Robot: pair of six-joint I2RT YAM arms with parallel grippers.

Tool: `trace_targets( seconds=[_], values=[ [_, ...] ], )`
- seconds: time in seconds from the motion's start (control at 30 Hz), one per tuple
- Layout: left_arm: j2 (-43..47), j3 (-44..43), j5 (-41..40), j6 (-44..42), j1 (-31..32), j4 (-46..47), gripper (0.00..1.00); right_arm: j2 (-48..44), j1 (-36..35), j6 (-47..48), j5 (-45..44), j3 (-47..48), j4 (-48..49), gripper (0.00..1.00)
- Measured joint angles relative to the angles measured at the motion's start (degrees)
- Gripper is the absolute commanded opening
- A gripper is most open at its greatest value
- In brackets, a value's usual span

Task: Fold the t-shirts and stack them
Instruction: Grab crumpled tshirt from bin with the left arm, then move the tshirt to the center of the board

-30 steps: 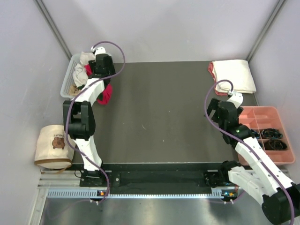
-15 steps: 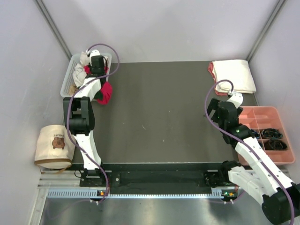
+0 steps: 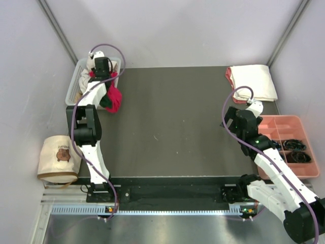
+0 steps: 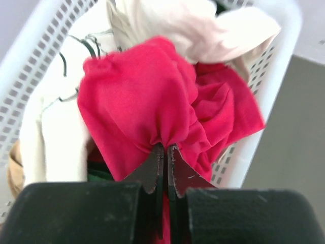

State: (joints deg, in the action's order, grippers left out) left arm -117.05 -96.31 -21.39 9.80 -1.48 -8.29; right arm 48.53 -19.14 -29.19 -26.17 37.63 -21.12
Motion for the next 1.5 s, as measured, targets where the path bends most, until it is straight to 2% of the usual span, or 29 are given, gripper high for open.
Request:
trace_targets(
  seconds=[0.2,0.47,0.63,0.8,1.13,1.5],
  values=[
    [0.5,-9.7,1.4,0.6,0.0,-5.9,0.00,0.0,0.0,-0.7,0.4,-0.1,0.0,0.99],
    [4.9,-16.3,5.4,2.2,0.0,-11.1,0.00,0.0,0.0,-1.1,1.1,-0.1,0.0,0.99],
    [4.4,-29.4,9.6,2.5,1.8,-19.1,0.00,0.5,0.0,-1.6,2.1,-0.1,0.1,0.99],
    [4.9,-41.9,14.1,2.8,7.6,-20.1,0.00,0.7,0.0,-2.1,3.2,-0.1,0.1,0.99],
    [10.7,-42.3,28.2,7.5,14.1,-19.8,0.00,0.6,0.0,-2.6,3.9,-1.2,0.4,0.99],
    [16.2,-41.4,45.1,15.2,31.5,-13.5,0.00,0.7,-0.1,-3.6,5.3,-2.1,0.9,0.99]
  ],
)
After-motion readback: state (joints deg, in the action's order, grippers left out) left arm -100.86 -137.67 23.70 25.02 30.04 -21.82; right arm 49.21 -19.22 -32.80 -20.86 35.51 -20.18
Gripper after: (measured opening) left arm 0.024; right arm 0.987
